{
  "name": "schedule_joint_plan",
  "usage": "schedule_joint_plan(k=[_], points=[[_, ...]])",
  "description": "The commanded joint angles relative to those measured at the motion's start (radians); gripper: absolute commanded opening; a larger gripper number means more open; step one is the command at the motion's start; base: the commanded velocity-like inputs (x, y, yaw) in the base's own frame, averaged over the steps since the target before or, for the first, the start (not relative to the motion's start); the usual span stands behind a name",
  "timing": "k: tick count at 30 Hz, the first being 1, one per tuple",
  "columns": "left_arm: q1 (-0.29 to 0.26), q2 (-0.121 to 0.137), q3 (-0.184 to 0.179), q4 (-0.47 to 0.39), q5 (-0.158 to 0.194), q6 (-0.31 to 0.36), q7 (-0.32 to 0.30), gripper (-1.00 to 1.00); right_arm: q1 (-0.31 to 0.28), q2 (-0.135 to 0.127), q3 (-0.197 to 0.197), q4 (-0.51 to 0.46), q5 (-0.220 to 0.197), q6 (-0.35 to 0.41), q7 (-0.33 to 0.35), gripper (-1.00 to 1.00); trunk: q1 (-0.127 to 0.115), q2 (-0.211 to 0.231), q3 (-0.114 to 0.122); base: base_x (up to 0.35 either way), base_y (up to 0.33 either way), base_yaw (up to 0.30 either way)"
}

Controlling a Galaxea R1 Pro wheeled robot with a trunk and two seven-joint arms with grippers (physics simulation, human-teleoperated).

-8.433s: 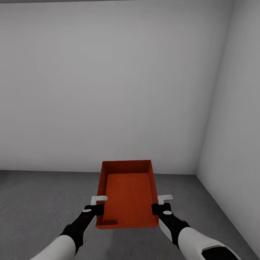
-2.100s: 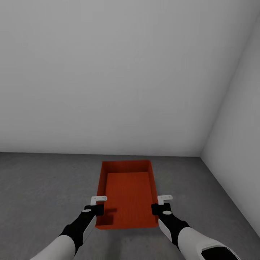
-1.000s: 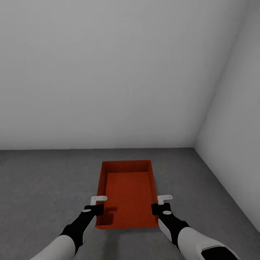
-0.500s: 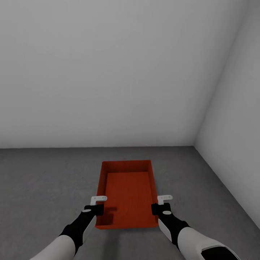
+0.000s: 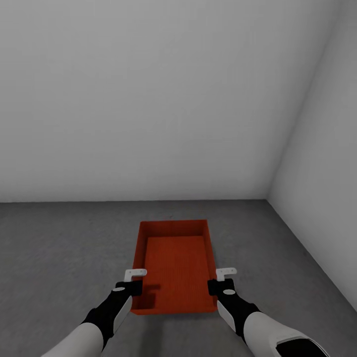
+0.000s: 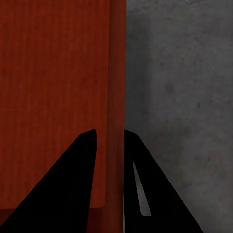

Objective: Move the two storage containers from the living room to the garage. In the garage, place one container on the floor and stack the other container on top of it (either order is fine).

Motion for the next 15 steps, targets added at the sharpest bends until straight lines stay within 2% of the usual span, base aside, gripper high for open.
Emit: schedule_joint_plan(k=[1,5,15], points=[[0.0,0.001,0.052,0.0,0.038,0.008,0.017,-1.0,-0.001,0.0,-0.062,-0.003,0.015,-0.019,-0.022,-1.0,0.0,0.0,-0.001,0.0,0.0,0.0],[0.0,0.001,0.052,0.0,0.038,0.008,0.017,-1.0,-0.001,0.0,-0.062,-0.002,0.015,-0.019,-0.022,-1.0,0.0,0.0,-0.001,0.174,0.0,0.0],[0.0,0.002,0.052,0.0,0.038,0.008,0.016,-1.0,-0.001,0.0,-0.062,0.001,0.02,-0.02,-0.022,-1.0,0.0,0.0,-0.001,0.31,0.0,0.0]])
